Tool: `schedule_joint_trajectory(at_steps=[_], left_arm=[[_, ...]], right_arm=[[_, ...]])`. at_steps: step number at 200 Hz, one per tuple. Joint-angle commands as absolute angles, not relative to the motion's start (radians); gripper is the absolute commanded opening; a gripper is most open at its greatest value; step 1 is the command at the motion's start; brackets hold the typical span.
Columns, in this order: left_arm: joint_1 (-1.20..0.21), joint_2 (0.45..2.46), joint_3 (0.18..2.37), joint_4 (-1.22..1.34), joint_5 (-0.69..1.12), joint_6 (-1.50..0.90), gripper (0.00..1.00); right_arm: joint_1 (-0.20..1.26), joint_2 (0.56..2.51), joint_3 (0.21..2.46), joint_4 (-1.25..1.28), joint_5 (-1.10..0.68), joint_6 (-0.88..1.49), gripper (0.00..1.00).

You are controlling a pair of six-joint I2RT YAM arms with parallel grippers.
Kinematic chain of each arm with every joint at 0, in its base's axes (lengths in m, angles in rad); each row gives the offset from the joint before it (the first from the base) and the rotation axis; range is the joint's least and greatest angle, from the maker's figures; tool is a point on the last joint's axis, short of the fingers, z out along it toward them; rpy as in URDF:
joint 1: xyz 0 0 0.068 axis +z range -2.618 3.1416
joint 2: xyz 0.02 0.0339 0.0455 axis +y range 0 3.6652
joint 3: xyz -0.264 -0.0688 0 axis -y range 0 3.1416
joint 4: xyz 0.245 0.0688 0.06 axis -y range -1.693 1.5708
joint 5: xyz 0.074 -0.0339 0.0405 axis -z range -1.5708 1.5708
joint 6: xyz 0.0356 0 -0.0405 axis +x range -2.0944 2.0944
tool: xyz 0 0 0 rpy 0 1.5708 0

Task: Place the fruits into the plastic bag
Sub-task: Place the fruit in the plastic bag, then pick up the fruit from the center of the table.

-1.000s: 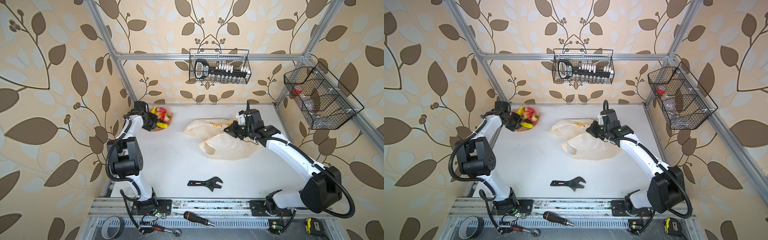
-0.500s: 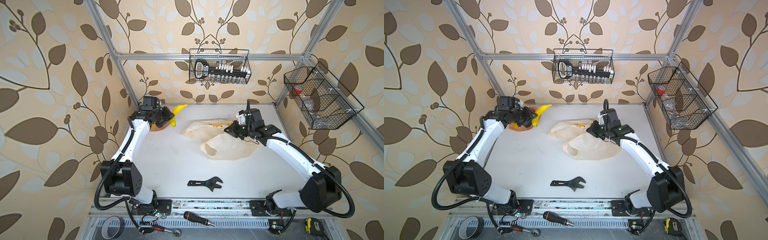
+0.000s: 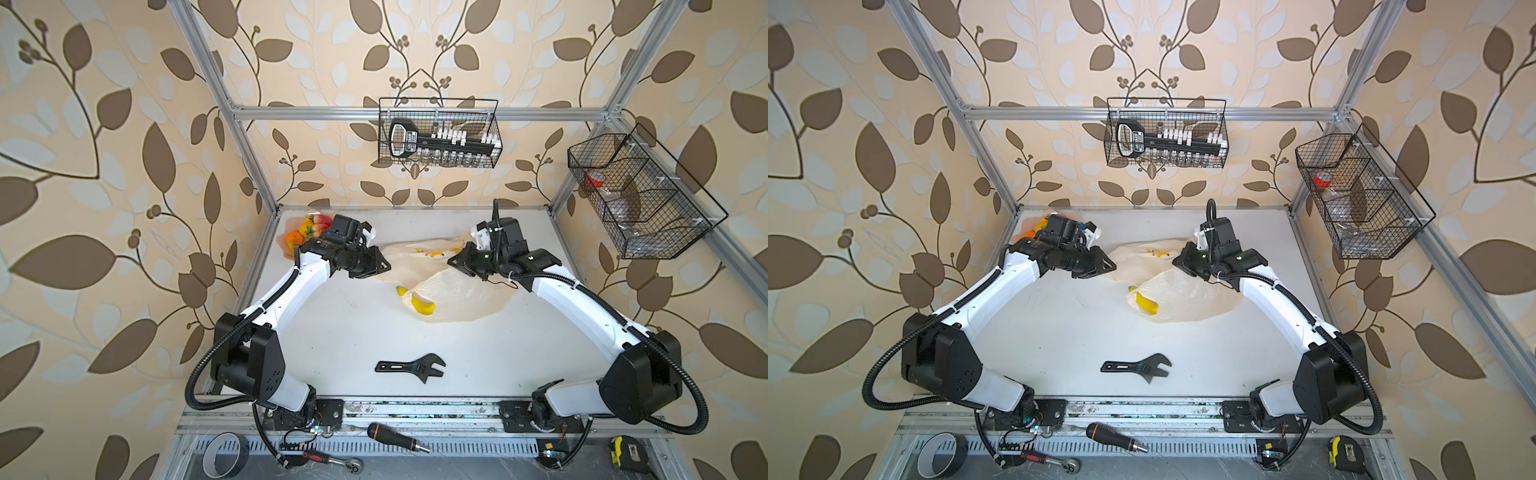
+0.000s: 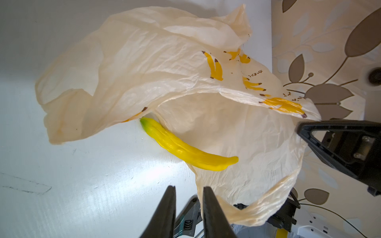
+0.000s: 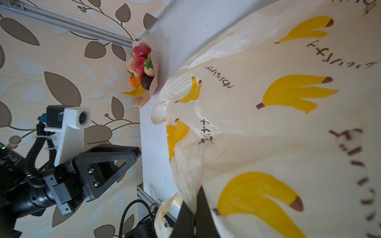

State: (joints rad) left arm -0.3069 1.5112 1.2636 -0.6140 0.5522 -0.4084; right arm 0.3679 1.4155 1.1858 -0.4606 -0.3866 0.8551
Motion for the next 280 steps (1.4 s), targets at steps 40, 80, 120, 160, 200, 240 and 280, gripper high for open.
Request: schedule_joint_trajectory(at_steps=[40, 80, 120, 160, 200, 240, 280], left_arm=[[-0.342, 1.546, 1.19, -0.621, 0.64, -0.27, 0.58], [-0.353, 1.645, 1.187, -0.696, 0.67, -0.314, 0.76], [-0.353, 1.684, 1.209, -0.845, 0.649, -0.394, 0.82], [-0.372, 1.707, 1.214, -0.86, 0.65, -0.366, 0.85], [-0.419, 1.754, 1.229, -0.904, 0.596, -0.247, 0.86], [-0.489, 1.814, 1.247, -0.887, 0.515, -0.242, 0.83], [-0.54, 1.866, 1.286, -0.873, 0.476, -0.26, 0.82]], right_arm=[[0.367, 1.412, 1.181, -0.466, -0.395, 0.854, 0.0], [0.37, 1.406, 1.177, -0.468, -0.385, 0.854, 0.0], [0.38, 1.402, 1.177, -0.477, -0.373, 0.85, 0.0], [0.387, 1.393, 1.164, -0.481, -0.37, 0.845, 0.0], [0.385, 1.383, 1.157, -0.485, -0.369, 0.844, 0.0], [0.386, 1.373, 1.144, -0.476, -0.371, 0.851, 0.0], [0.386, 1.367, 1.143, -0.476, -0.367, 0.852, 0.0]])
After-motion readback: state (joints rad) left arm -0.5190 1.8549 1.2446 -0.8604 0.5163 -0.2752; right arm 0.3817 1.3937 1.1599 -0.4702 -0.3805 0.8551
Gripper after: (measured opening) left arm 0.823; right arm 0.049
